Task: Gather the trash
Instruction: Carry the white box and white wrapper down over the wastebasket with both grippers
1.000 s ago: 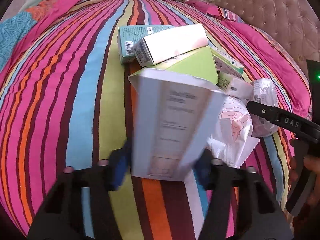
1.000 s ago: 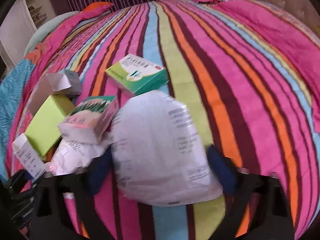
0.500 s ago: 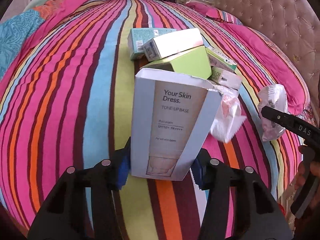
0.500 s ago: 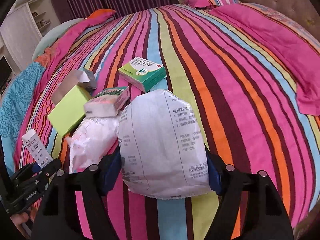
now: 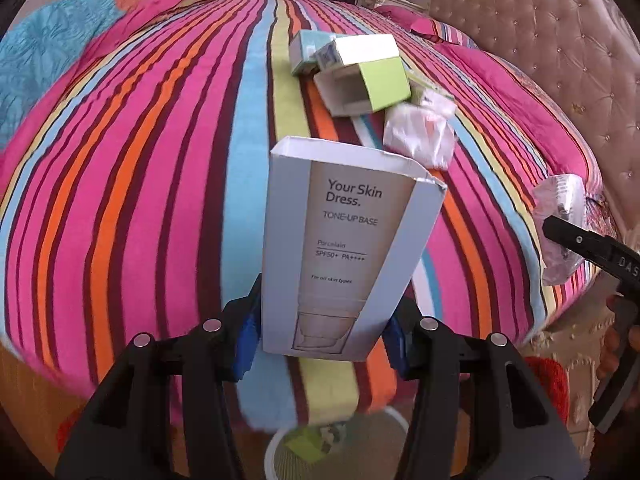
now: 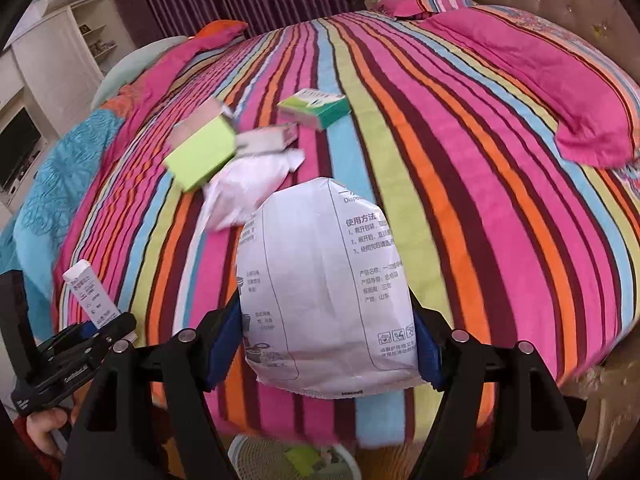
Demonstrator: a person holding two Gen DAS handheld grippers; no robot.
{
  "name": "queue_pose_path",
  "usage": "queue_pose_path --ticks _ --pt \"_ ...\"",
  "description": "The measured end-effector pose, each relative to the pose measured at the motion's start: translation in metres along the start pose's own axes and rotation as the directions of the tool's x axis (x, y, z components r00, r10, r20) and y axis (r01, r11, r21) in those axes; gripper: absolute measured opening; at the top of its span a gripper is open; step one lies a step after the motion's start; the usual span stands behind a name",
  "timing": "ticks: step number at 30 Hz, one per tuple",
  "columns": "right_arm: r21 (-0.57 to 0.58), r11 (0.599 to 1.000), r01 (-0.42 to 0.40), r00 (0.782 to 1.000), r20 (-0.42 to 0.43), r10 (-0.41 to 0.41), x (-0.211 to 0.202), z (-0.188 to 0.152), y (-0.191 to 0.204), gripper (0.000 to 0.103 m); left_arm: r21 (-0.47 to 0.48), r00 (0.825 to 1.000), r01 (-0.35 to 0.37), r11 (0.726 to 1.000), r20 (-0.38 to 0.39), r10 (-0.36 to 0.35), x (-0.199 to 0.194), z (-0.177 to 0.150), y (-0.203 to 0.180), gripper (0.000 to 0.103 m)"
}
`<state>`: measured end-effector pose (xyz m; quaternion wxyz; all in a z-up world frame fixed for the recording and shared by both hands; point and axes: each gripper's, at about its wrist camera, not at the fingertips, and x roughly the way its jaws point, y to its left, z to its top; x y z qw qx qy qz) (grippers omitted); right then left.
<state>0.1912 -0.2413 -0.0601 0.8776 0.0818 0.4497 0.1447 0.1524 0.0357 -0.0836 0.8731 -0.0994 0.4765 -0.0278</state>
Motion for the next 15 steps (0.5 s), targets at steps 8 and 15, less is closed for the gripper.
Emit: queue_pose_path --ticks 8,15 --pt "0.019 0.999 -0.050 0.999 -0.001 0.050 -0.024 -0.037 0.012 0.069 0.015 1.000 0.009 1.000 -0.014 -0.009 -0.026 -0.046 -0.001 0.051" --pt "0.004 0.996 -0.086 0.996 -0.023 0.086 -0.036 -0.072 0.032 0.069 0.070 0.998 0.035 0.997 -0.045 -0.032 -0.043 -0.079 -0.011 0.051"
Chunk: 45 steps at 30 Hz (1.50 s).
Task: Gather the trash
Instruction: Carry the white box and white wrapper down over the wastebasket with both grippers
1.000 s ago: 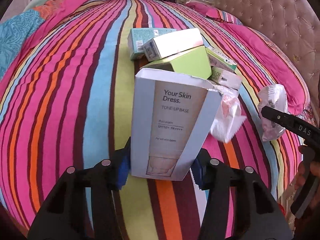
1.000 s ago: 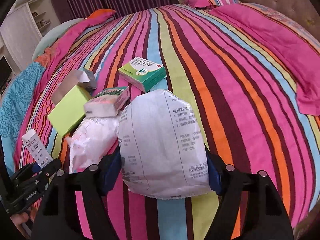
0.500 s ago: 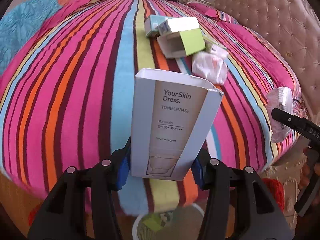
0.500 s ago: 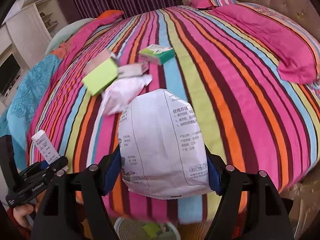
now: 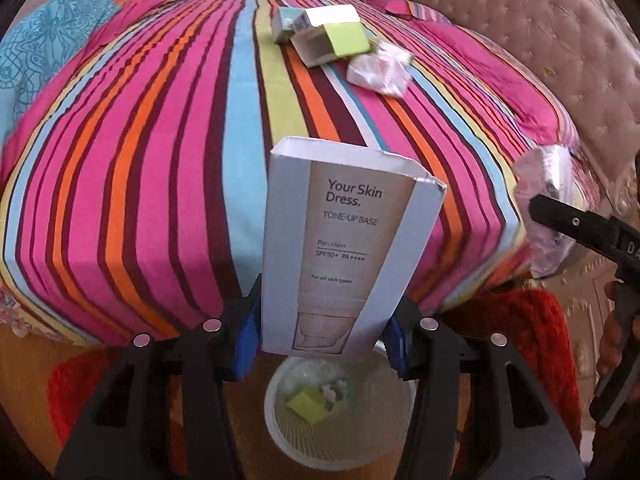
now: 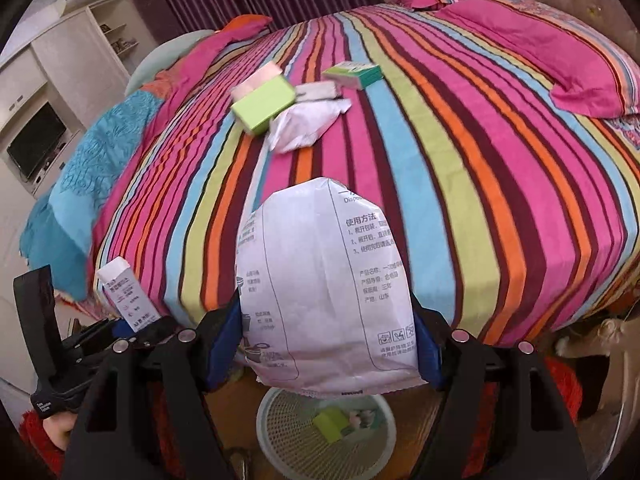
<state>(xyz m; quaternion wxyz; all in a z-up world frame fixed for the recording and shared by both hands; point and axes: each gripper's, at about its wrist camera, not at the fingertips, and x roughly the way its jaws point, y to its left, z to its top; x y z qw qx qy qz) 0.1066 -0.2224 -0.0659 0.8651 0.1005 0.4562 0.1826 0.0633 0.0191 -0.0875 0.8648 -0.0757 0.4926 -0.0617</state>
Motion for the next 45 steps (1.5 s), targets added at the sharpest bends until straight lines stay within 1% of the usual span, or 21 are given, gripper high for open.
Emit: queue_pose_path --ticks 3,6,10,15,18,21,25,31,35,38,41,42,44,45 --pt "0.004 1.000 -0.003 1.000 -0.024 0.004 0.003 -0.015 0.005 0.069 0.004 1.000 0.010 1.000 -0.020 -0.010 -0.001 -0.015 -0.004 0.051" --pt "0.012 1.000 -0.006 0.999 -0.045 0.006 0.006 -0.027 0.009 0.069 -0.026 0.999 0.026 0.999 -0.044 -0.027 0.001 -0.029 -0.004 0.051" --pt "0.016 1.000 0.009 0.998 -0.070 -0.008 0.007 -0.042 0.014 0.069 -0.056 0.994 0.050 0.997 -0.092 -0.055 0.006 -0.047 -0.004 0.051" --pt "0.038 0.999 0.016 0.991 -0.135 -0.011 0.017 -0.061 0.013 0.069 -0.070 0.986 0.054 0.996 -0.154 -0.065 0.017 -0.061 -0.005 0.051" --pt "0.057 0.998 0.015 0.982 -0.188 -0.004 0.028 -0.071 0.012 0.069 -0.079 0.978 0.065 0.995 -0.191 -0.079 0.026 -0.067 -0.007 0.051" --pt "0.074 0.997 0.024 0.972 -0.234 -0.006 0.038 -0.079 0.009 0.069 -0.080 0.973 0.060 0.995 -0.216 -0.077 0.032 -0.072 -0.006 0.051" --pt "0.106 0.994 0.024 0.956 -0.294 0.008 0.050 -0.086 0.004 0.069 -0.094 0.962 0.051 0.994 -0.262 -0.074 0.044 -0.078 -0.004 0.051" --pt "0.140 0.990 0.020 0.936 -0.351 0.030 0.062 -0.095 -0.003 0.069 -0.099 0.946 0.060 0.993 -0.311 -0.088 0.056 -0.082 -0.006 0.051" --pt "0.171 0.985 0.026 0.920 -0.390 0.044 0.069 -0.102 -0.008 0.069 -0.107 0.924 0.059 0.992 -0.371 -0.095 0.069 -0.088 -0.003 0.051" --pt "0.202 0.979 0.036 0.901 -0.429 0.055 0.077 -0.107 -0.013 0.069 -0.110 0.903 0.052 0.993 -0.420 -0.094 0.079 -0.094 -0.002 0.051" --pt "0.226 0.973 0.046 0.875 -0.479 0.070 0.090 -0.113 -0.015 0.069 -0.107 0.882 0.045 0.993 -0.463 -0.089 0.089 -0.099 -0.003 0.051" --pt "0.233 0.971 0.047 0.863 -0.499 0.078 0.094 -0.115 -0.015 0.069 -0.105 0.876 0.043 0.994 -0.474 -0.088 0.092 -0.100 -0.003 0.051" --pt "0.242 0.969 0.051 0.846 -0.526 0.087 0.102 -0.119 -0.014 0.069 -0.101 0.860 0.040 0.994 -0.502 -0.085 0.098 -0.104 -0.004 0.051" --pt "0.247 0.967 0.056 0.834 -0.544 0.090 0.107 -0.122 -0.014 0.069 -0.101 0.852 0.039 0.994 -0.517 -0.085 0.102 -0.106 -0.004 0.051"
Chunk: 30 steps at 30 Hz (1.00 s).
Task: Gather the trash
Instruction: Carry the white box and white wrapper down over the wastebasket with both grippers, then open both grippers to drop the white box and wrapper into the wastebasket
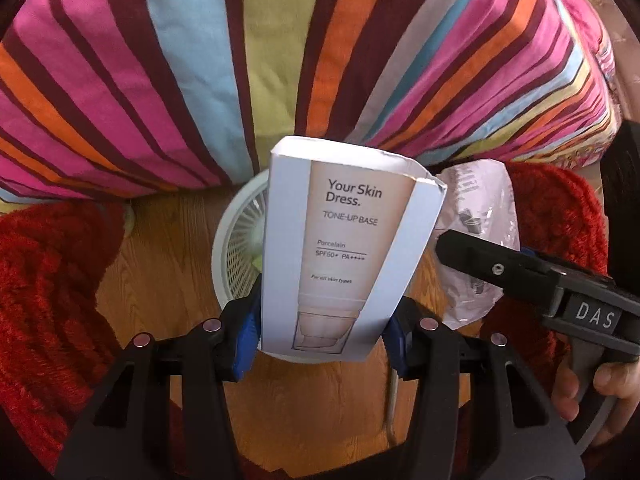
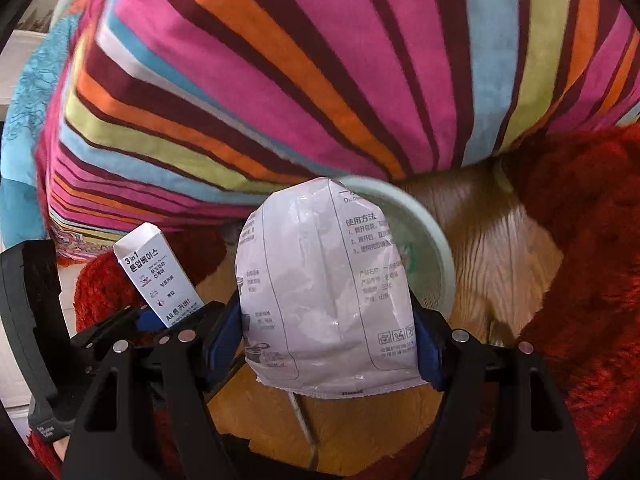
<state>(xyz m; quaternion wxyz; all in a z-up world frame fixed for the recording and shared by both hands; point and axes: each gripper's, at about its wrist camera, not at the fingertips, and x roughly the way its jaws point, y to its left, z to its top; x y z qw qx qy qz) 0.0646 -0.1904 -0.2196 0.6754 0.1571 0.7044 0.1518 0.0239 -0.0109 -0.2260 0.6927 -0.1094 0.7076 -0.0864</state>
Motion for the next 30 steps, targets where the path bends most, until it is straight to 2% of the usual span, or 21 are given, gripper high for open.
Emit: queue_pose_path --ticks 12,27,28,29,30 --pt "0.103 0.995 0.015 0.988 -0.154 0.001 0.039 0.005 -0.006 0.069 -0.019 0.992 -0.023 1.000 -0.127 0.020 0.035 0.000 0.004 0.051" --pt "0.099 0.994 0.037 0.977 -0.215 -0.015 0.061 0.010 -0.007 0.070 -0.041 0.981 -0.039 0.998 -0.193 0.031 0.047 0.000 0.007 0.051" --pt "0.104 0.993 0.046 0.975 -0.220 -0.022 0.063 0.010 -0.008 0.070 -0.042 0.979 -0.042 0.998 -0.199 0.032 0.051 0.000 0.008 0.054" --pt "0.110 0.992 0.055 0.973 -0.228 -0.028 0.064 0.010 -0.010 0.074 -0.040 0.977 -0.050 0.998 -0.207 0.041 0.053 0.000 0.008 0.069" --pt "0.119 0.991 0.061 0.970 -0.241 -0.031 0.067 0.009 -0.012 0.078 -0.033 0.976 -0.062 0.998 -0.212 0.054 0.055 0.001 0.008 0.075"
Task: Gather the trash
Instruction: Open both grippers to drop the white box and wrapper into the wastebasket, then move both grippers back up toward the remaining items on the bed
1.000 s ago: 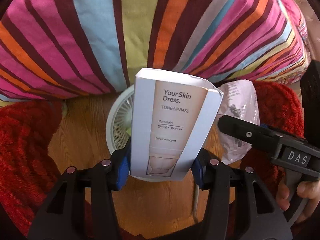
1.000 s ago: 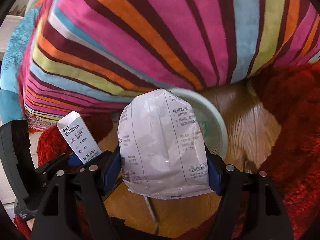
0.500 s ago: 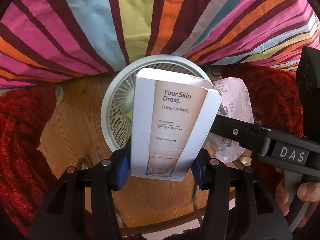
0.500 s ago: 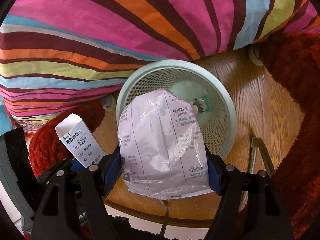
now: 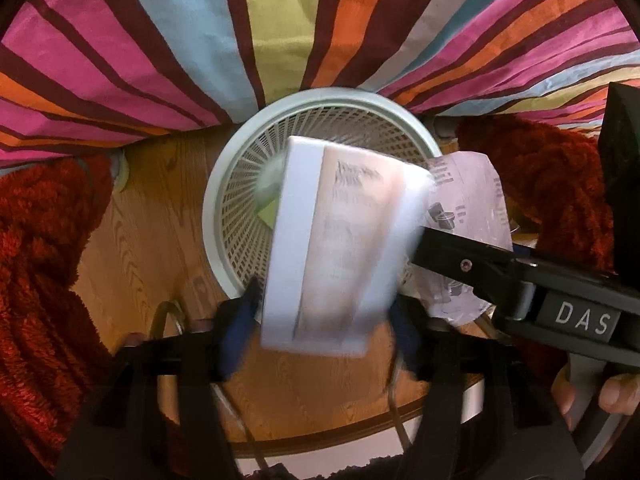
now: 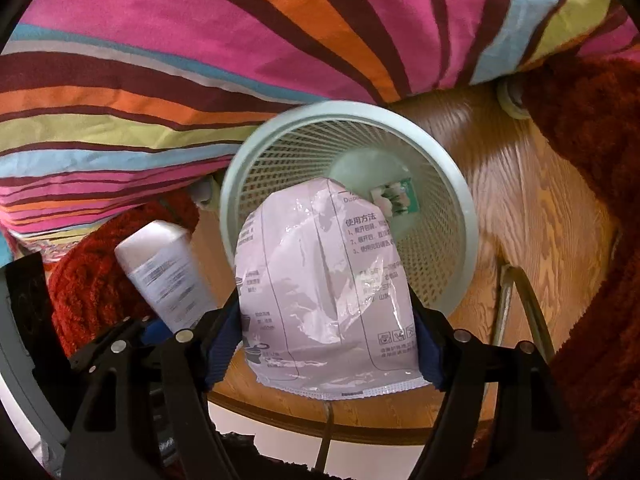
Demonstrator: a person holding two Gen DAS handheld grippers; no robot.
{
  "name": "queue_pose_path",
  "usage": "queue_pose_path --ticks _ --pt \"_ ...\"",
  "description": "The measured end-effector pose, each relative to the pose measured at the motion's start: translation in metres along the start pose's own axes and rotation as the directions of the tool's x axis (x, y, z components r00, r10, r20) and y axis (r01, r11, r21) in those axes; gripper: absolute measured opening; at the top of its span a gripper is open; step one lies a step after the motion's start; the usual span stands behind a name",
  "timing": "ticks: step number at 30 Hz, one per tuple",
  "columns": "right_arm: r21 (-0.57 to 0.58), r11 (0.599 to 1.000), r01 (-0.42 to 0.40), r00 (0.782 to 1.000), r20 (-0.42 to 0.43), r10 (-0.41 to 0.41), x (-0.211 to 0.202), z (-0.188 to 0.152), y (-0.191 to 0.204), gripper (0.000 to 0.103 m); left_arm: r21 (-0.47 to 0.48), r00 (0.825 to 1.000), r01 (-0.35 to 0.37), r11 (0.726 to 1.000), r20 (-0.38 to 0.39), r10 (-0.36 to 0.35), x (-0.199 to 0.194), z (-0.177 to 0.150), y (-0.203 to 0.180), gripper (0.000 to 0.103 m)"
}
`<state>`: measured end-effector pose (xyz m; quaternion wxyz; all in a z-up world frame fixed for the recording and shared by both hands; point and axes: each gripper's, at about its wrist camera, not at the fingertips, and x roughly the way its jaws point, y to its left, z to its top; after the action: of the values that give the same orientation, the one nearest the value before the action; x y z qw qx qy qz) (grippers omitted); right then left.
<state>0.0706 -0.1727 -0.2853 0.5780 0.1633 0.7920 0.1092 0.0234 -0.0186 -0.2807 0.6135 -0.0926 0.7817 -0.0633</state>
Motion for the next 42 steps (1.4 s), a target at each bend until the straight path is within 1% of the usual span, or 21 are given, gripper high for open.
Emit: queue_pose_path --ticks 1,2,20,27,32,34,37,38,39,40,41,42 --pt "0.007 1.000 0.002 1.000 -0.005 -0.002 0.001 0.000 -0.002 0.089 0.005 1.000 -0.010 1.000 0.000 0.010 0.000 0.000 0.000 0.082" --pt "0.013 1.000 0.002 1.000 -0.005 -0.002 0.000 0.000 -0.003 0.095 0.009 1.000 -0.012 1.000 0.002 0.012 0.000 0.000 -0.001 0.082" --pt "0.023 0.999 -0.025 0.999 0.031 0.024 -0.008 -0.003 -0.004 0.095 -0.014 1.000 0.005 1.000 0.027 -0.004 -0.006 -0.001 0.004 0.082" --pt "0.000 0.999 -0.032 0.997 0.074 0.032 -0.016 -0.005 0.000 0.095 -0.037 0.996 0.009 0.999 0.084 -0.006 -0.019 -0.006 0.007 0.082" --pt "-0.024 0.998 -0.059 0.986 0.156 0.062 -0.033 -0.010 0.002 0.095 -0.052 0.986 0.012 0.999 0.165 -0.003 -0.039 -0.010 0.011 0.082" --pt "-0.030 0.996 -0.081 0.974 0.209 0.085 -0.044 -0.012 0.001 0.095 -0.055 0.978 0.013 0.998 0.209 -0.001 -0.049 -0.013 0.012 0.082" --pt "-0.037 0.991 -0.131 0.944 0.302 0.136 -0.064 -0.018 -0.002 0.095 -0.049 0.960 -0.001 0.999 0.281 0.015 -0.067 -0.017 0.012 0.082" --pt "-0.041 0.988 -0.147 0.931 0.333 0.152 -0.071 -0.020 -0.003 0.095 -0.043 0.951 -0.009 0.999 0.310 0.022 -0.074 -0.018 0.011 0.082" --pt "-0.052 0.984 -0.169 0.910 0.374 0.176 -0.082 -0.022 -0.005 0.095 -0.037 0.941 -0.015 0.999 0.337 0.027 -0.081 -0.020 0.010 0.082" --pt "-0.065 0.980 -0.187 0.896 0.397 0.197 -0.089 -0.024 -0.004 0.095 -0.027 0.922 -0.020 0.999 0.385 0.029 -0.093 -0.023 0.009 0.082" --pt "-0.089 0.975 -0.204 0.875 0.430 0.222 -0.101 -0.026 -0.005 0.095 -0.022 0.908 -0.021 1.000 0.418 0.028 -0.102 -0.025 0.008 0.082" --pt "-0.112 0.973 -0.202 0.857 0.461 0.231 -0.111 -0.027 -0.004 0.095 -0.017 0.887 -0.020 1.000 0.461 0.026 -0.113 -0.028 0.008 0.082"
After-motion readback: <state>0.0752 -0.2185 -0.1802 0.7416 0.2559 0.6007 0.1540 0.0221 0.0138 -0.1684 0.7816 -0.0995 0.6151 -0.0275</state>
